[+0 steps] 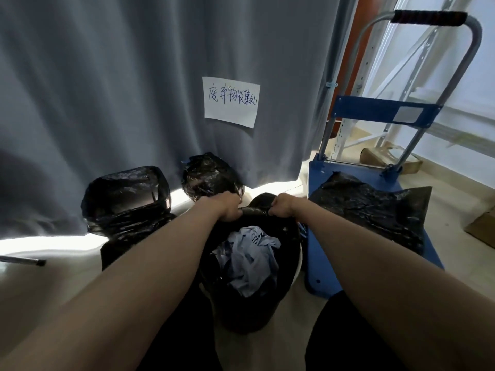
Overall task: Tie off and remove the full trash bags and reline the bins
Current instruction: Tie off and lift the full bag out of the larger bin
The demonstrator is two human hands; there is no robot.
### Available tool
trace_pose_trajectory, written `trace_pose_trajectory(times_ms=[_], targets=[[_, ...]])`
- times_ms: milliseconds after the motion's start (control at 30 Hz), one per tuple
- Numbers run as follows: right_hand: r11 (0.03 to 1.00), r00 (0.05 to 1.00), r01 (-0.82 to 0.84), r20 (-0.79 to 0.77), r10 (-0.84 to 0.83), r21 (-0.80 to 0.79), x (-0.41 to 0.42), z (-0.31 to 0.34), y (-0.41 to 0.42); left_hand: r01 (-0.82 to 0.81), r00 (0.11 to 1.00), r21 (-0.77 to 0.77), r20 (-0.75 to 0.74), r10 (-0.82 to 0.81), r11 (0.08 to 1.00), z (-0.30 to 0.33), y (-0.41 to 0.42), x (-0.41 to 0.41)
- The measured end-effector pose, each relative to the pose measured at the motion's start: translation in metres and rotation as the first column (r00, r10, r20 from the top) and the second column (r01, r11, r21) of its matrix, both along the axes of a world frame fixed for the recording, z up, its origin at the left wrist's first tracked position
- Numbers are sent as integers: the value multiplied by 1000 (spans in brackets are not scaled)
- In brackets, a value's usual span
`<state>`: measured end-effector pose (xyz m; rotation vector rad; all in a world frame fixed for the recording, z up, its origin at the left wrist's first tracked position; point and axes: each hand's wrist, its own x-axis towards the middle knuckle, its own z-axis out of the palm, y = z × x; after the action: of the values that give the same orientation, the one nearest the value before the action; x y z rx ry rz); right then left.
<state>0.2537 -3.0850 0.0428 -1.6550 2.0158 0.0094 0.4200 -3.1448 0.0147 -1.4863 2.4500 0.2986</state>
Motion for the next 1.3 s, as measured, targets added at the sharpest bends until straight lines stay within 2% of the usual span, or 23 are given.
trace_pose_trajectory(times_ms=[200,367,433,533,700,933,1067,1167,1300], targets=[[989,997,12,79,0,-145,16,-19,-23,-5,996,1,-85,5,1000,-13,-9,-14],[943,964,96,265,-9,-319,25,-14,-30,-37,934,-29,-356,24,999,-10,-12,-19],[939,954,100,301,4,-329,20,-10,-27,-50,925,-32,-378,35,998,-10,-13,-19],[940,958,75,287,25,-333,7,-4,-20,-48,944,-28,-329,36,998,-8,-10,-22],[936,982,87,190,-22,-341,-17,-2,-12,-47,943,-93,-333,13,995,-2,-7,-28],[957,997,-12,-82,-12,-291,-25,-2,-3,-84,978,-224,-204,37,971,8,-2,-11],[959,986,-2,-162,-46,-284,-30,0,6,-128,988,-292,-119,97,948,11,-1,4],[974,986,23,-158,-60,-224,-33,0,17,-130,991,-319,-74,112,939,15,2,15],[993,995,97,1,-97,-69,-31,-2,38,-132,989,-287,-98,108,949,21,8,28]])
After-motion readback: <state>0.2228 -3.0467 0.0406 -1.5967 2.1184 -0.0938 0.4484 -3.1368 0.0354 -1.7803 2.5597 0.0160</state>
